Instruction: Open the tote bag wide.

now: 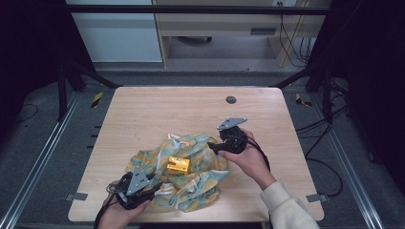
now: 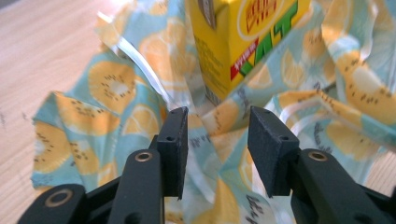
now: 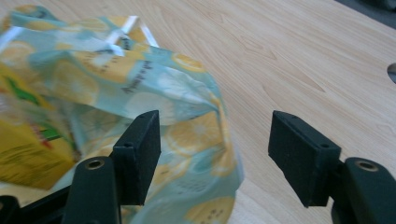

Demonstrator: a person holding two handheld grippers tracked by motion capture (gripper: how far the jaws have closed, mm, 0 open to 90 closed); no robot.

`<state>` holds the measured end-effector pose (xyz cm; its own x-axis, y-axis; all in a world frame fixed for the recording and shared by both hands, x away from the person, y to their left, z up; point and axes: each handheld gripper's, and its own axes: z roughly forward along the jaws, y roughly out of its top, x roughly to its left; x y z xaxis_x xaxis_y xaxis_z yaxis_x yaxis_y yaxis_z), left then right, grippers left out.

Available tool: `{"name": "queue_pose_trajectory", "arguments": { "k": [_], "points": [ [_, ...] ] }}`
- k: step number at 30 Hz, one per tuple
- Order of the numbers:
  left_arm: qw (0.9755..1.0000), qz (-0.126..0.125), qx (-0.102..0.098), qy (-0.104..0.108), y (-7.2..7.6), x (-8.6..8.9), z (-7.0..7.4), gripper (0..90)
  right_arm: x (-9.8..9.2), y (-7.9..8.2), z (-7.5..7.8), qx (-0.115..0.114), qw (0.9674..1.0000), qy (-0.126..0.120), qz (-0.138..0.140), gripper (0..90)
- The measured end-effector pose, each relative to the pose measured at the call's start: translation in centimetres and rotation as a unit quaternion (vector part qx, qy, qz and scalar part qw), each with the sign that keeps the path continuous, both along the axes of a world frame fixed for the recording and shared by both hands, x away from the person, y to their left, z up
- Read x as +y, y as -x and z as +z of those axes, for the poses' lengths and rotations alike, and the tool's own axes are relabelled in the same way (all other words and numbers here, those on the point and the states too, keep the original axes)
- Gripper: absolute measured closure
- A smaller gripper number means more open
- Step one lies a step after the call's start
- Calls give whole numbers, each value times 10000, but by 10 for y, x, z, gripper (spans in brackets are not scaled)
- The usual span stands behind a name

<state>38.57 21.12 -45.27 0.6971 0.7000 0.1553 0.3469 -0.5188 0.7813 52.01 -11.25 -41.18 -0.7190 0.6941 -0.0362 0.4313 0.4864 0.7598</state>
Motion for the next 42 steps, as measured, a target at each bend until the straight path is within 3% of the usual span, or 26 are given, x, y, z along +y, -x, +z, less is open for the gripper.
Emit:
{"name": "queue_pose_trajectory", "arguments": {
  "k": [6, 11, 16, 21, 27, 32, 38, 40, 42],
  "points": [
    [9994, 308, -147, 103, -12, 5, 9, 548, -1, 29, 0, -8, 9994, -81, 331, 385],
    [9991, 351, -222, -62, -29, 0, 17, 503, -2, 50, -7, 61, 9985, -151, 513, 411],
    [9990, 328, -118, -267, -50, -8, 22, 473, 1, 66, -17, 139, 9970, -215, 726, 415],
    [9995, 293, 80, -86, -57, -8, 10, 472, 7, 74, -31, 227, 9950, -311, 921, 397],
    [9986, 174, 359, -346, -57, -12, -12, 483, 19, 78, -45, 305, 9919, -341, 1183, 357],
    [9982, 151, 399, -415, -58, -13, -14, 585, 35, 77, -49, 266, 9891, -338, 1408, 336],
    [9981, 202, 407, -420, -61, -10, -14, 790, 40, 77, -62, 322, 9877, 18, 1528, 666],
    [9979, 246, 368, -482, -63, -8, -14, 847, 37, 76, -63, 417, 9872, -8, 1540, 786],
    [9973, 330, 315, -572, -65, -5, -14, 864, 32, 75, -63, 509, 9866, -49, 1548, 851]
  ]
}}
